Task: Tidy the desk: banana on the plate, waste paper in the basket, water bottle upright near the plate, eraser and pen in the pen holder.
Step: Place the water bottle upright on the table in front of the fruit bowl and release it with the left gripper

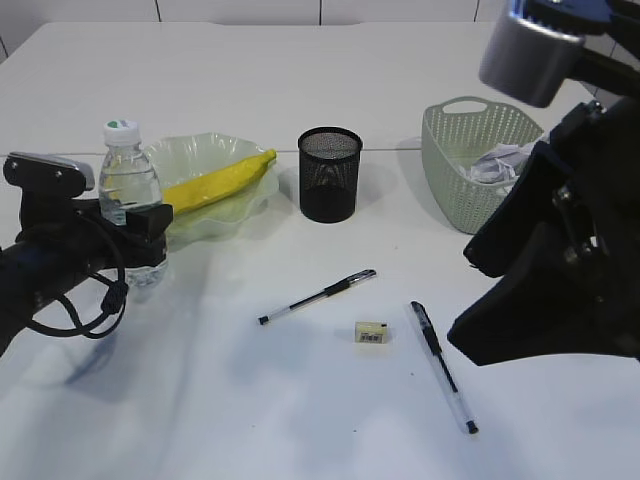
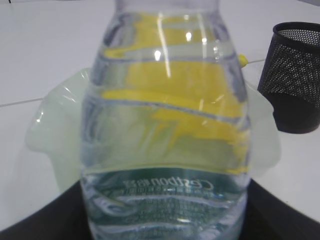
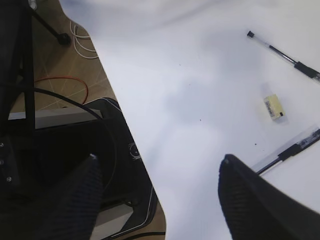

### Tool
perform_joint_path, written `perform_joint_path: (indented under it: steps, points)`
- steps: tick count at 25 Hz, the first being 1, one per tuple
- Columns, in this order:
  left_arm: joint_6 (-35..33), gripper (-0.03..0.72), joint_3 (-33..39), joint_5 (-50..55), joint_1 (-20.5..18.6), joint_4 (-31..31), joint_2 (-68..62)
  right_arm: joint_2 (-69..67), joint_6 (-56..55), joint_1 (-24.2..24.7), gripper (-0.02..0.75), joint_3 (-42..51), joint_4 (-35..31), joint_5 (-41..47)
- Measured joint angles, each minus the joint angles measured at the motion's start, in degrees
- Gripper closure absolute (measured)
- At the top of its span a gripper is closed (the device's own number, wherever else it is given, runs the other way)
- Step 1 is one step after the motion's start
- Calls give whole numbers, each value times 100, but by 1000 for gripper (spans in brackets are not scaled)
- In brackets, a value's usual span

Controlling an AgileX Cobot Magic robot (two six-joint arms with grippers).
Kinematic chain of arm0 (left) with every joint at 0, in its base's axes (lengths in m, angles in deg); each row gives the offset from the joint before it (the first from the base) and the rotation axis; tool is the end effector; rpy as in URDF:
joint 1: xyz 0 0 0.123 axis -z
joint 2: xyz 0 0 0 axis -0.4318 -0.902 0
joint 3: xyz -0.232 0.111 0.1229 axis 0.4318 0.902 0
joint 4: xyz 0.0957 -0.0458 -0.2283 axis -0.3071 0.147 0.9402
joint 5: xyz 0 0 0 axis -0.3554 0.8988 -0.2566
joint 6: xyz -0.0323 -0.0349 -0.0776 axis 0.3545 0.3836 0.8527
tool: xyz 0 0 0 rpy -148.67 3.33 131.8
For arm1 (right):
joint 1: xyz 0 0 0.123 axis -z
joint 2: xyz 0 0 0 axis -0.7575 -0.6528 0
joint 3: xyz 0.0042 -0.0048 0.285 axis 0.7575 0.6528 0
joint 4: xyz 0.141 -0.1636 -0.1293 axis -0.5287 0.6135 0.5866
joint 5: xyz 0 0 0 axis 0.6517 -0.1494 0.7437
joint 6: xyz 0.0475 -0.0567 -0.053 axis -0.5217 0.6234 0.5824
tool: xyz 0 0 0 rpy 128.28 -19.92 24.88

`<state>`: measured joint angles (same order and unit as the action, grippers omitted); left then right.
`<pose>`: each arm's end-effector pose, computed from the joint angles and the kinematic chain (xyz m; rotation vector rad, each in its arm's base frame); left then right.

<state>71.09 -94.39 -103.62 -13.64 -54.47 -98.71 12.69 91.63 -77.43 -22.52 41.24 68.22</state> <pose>0.3287 -0.0775 0.1035 0.2243 1.7786 -0.2451 0.1843 0.1398 0.3450 -1.4500 2.2360 0.5277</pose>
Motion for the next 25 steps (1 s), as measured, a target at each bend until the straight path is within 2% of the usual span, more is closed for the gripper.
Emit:
perform_joint_path:
  steps: [12,18,25]
  points:
    - [0,231,-103,0,0,12,-187,0,-51,0,202,0,9,0]
    - [0,147,-115,-180,0,12,-187,0,-65,0,202,0,9,0]
    - [0,129,-25,-320,0,12,-187,0,-92,0,202,0,9,0]
